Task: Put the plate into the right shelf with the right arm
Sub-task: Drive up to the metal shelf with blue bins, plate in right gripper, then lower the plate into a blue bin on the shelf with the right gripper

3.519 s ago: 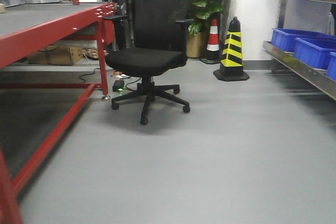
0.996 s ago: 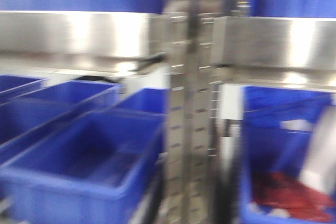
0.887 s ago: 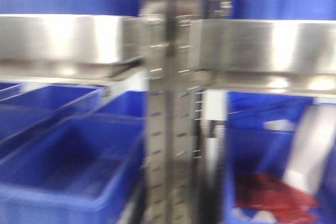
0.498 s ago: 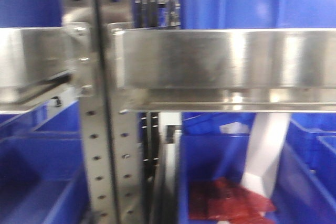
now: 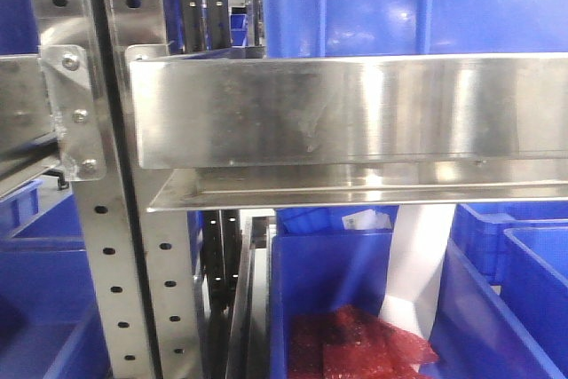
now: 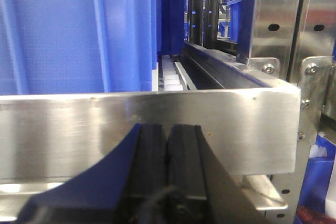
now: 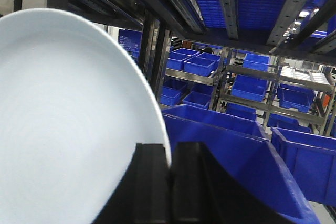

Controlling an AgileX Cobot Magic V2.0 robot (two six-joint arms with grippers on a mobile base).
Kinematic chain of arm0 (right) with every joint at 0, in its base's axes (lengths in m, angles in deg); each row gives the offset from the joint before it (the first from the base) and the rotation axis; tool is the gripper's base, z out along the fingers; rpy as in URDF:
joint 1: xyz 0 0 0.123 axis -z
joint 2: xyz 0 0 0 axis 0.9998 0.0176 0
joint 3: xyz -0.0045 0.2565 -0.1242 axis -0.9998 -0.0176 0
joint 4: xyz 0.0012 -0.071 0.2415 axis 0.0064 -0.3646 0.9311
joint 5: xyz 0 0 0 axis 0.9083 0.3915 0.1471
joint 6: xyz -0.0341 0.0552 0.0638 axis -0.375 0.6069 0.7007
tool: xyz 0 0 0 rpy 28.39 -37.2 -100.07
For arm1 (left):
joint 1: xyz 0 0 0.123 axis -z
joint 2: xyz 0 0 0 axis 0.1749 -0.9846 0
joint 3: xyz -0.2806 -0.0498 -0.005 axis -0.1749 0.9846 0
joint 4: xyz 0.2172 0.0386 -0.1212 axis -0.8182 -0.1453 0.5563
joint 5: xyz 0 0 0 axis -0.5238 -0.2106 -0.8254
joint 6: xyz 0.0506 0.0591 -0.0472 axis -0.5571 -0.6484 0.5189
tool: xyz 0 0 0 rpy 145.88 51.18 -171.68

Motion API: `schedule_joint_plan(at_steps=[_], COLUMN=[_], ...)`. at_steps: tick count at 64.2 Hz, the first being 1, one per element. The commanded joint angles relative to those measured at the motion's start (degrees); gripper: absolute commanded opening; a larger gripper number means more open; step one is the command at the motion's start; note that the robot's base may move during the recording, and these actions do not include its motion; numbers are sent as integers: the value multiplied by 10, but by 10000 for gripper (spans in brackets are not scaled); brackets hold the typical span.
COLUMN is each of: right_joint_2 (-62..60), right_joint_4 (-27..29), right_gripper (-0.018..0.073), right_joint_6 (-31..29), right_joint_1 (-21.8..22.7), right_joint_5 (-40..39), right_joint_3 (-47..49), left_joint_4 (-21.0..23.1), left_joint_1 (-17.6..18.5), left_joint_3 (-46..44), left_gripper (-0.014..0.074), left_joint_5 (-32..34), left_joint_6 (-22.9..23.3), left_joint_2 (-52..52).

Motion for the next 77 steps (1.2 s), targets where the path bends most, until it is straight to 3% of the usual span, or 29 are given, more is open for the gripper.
schedule_joint_plan(at_steps=[1, 48, 77], right_joint_2=[6, 19, 282], right_joint_4=[-10, -8, 14], right_gripper=[53, 53, 53], right_joint_6=[-2, 2, 9], right_joint_1=[0, 0, 0], right_joint_5=[-51, -80, 67], right_joint_3=[18, 29, 331], left_joint_4=[1, 1, 1], left_joint_1=[1, 1, 1], left_joint_3=[4, 4, 4], left_gripper=[-47, -47, -47], left_joint_5=[51, 51, 51], left_joint_6=[1, 1, 1], left_joint_2=[7, 7, 7])
